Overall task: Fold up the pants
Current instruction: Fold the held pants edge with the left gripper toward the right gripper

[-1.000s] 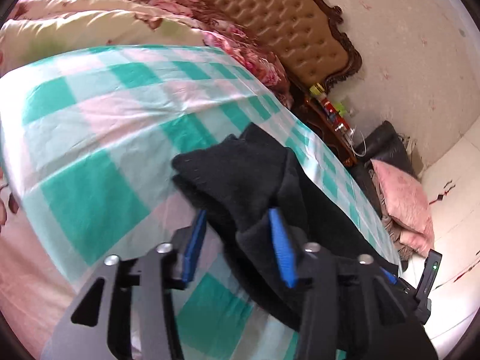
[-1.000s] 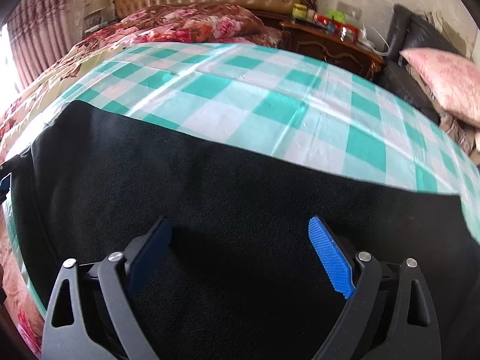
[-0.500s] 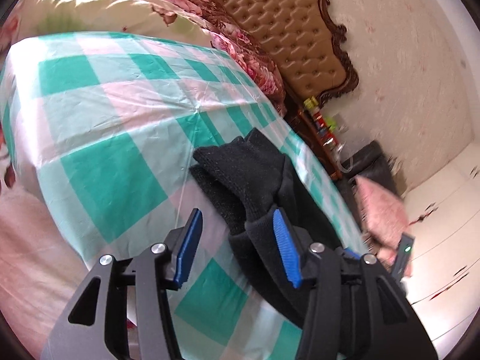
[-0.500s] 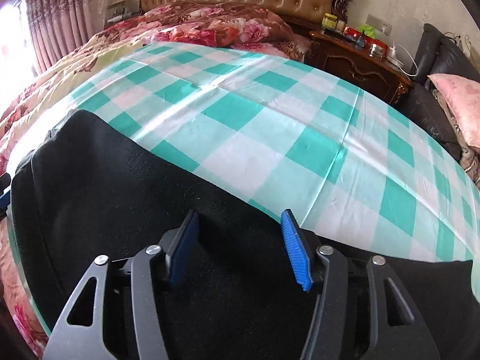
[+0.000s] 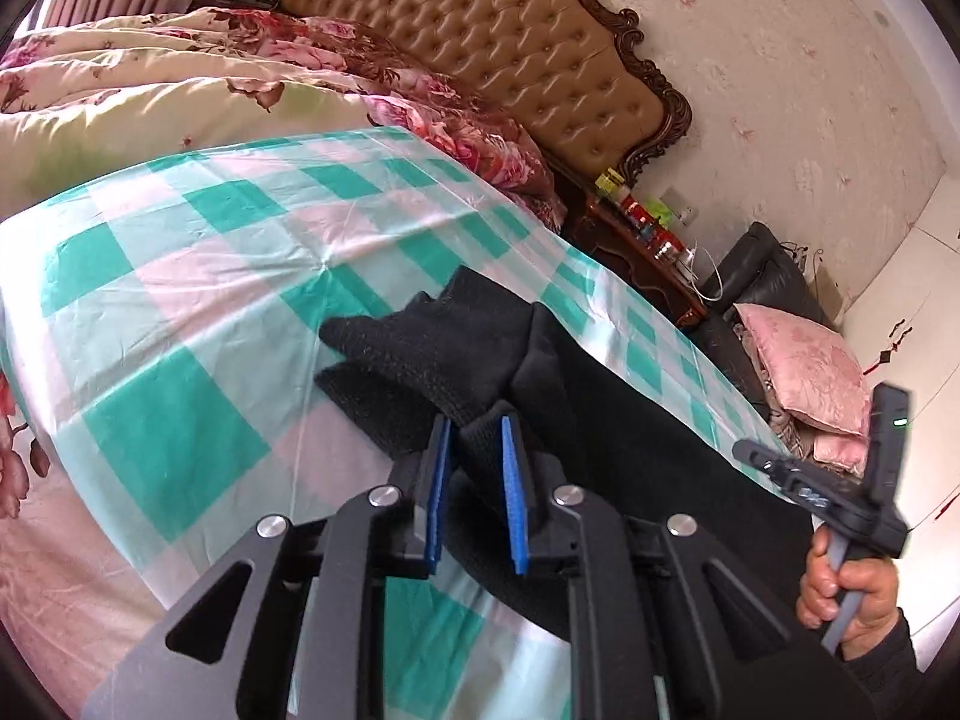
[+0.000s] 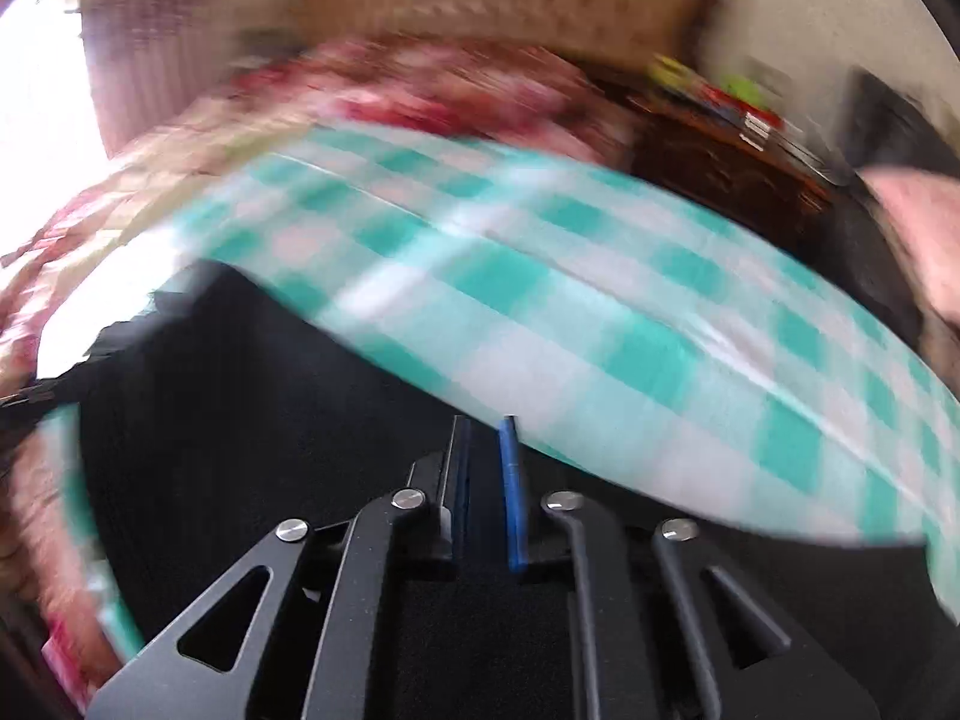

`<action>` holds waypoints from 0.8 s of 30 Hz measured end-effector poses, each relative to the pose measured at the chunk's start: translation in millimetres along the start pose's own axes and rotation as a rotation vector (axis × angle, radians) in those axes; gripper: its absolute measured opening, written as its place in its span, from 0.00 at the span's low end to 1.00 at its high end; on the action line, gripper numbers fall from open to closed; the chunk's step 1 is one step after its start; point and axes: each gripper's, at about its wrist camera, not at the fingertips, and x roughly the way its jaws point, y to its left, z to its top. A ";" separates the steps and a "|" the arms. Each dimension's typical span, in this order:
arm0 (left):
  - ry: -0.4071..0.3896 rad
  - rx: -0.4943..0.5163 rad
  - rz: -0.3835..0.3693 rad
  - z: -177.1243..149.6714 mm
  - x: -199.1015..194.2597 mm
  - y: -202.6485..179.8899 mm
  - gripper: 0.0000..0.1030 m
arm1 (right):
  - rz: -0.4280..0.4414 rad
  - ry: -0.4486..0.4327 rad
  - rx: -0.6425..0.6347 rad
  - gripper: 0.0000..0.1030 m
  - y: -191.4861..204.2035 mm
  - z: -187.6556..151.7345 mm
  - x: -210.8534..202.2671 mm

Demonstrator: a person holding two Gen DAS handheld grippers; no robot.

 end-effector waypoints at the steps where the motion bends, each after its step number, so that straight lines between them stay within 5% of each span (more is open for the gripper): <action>1: 0.002 -0.008 0.016 -1.6 1.8 2.6 0.24 | 0.033 -0.013 -0.006 0.76 4.8 5.3 1.1; 2: 0.009 -0.026 0.023 -2.9 2.8 5.9 0.32 | 0.061 -0.031 -0.018 0.86 10.8 11.4 3.8; 4: 0.028 -0.102 -0.021 -6.0 1.4 19.1 0.42 | 0.096 0.000 -0.067 0.83 26.9 25.7 21.0; 8: 0.010 -0.205 -0.075 -8.2 -11.8 39.9 0.40 | 0.163 0.089 -0.092 0.62 47.0 45.8 62.5; 10: 0.000 -0.227 -0.088 -9.1 -20.4 51.8 0.36 | 0.176 0.121 -0.092 0.60 52.0 50.1 80.2; 12: 0.011 -0.171 -0.068 -10.1 -24.0 52.5 0.23 | 0.183 0.155 -0.103 0.52 55.3 50.4 96.0; 14: 0.028 -0.067 -0.035 -13.9 -24.5 42.2 0.23 | 0.171 0.185 -0.130 0.26 59.8 46.7 104.6; 17: 0.069 0.123 -0.027 -23.5 -17.1 11.2 0.23 | 0.192 0.190 -0.102 0.14 53.8 49.0 101.6; 20: 0.101 0.243 0.021 -32.0 0.3 -8.7 0.23 | 0.181 0.194 -0.103 0.12 54.3 50.7 100.9; 24: 0.100 0.265 0.097 -33.1 14.2 -9.6 0.27 | 0.149 0.183 -0.114 0.12 58.4 49.2 101.3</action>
